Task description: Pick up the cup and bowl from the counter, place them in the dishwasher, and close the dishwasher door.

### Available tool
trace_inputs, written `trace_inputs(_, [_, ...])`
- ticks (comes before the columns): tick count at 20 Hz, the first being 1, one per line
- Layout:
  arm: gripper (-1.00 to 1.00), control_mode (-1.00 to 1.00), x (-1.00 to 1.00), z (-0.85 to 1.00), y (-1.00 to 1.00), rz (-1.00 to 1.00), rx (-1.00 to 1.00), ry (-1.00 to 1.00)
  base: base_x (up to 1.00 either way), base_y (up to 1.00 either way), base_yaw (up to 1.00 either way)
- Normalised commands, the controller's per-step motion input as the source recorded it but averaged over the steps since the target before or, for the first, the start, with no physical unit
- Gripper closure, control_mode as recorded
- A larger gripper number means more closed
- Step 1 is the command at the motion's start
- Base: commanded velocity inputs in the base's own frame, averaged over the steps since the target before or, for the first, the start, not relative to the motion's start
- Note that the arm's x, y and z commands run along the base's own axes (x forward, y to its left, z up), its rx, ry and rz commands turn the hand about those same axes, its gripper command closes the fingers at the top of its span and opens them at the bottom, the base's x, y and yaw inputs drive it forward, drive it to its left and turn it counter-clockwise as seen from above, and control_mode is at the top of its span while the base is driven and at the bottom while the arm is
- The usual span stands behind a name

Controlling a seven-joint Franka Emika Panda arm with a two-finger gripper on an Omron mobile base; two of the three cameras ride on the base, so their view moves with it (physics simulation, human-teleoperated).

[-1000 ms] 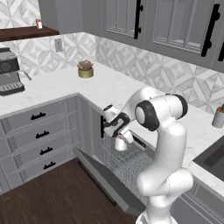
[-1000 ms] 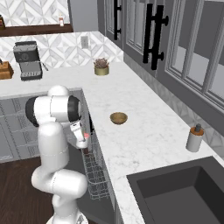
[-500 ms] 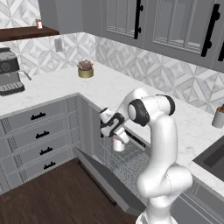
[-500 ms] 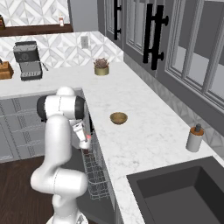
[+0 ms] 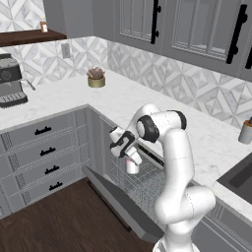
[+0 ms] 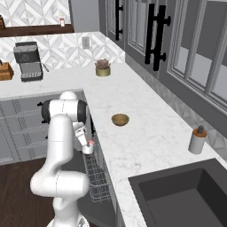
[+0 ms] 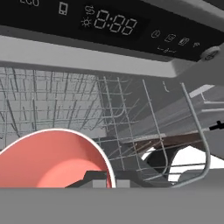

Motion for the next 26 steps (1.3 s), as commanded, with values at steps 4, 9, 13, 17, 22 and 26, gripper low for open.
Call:
trace_inputs(4, [1.00,-1.00,0.00,-0.29,-0.18,-0.02,0.00,0.00,0.00,0.00,0.00])
trace_inputs(9, [1.00,-1.00,0.03,-0.27,-0.19,0.00,0.00,0.00,0.00,0.00,0.00])
trace_inputs(13, [1.00,-1.00,0.15,-0.35,0.00,0.00,0.00,-0.02,0.00,0.00,0.00])
trace_inputs(17, [1.00,-1.00,0.13,-0.38,-0.04,0.00,0.00,-0.03,0.00,0.00,0.00])
trace_inputs(22, [1.00,-1.00,0.32,-0.33,0.00,0.00,0.00,-0.04,0.00,0.00,0.00])
trace_inputs(26, [1.00,-1.00,0.44,-0.29,0.00,0.00,0.00,-0.03,0.00,0.00,0.00])
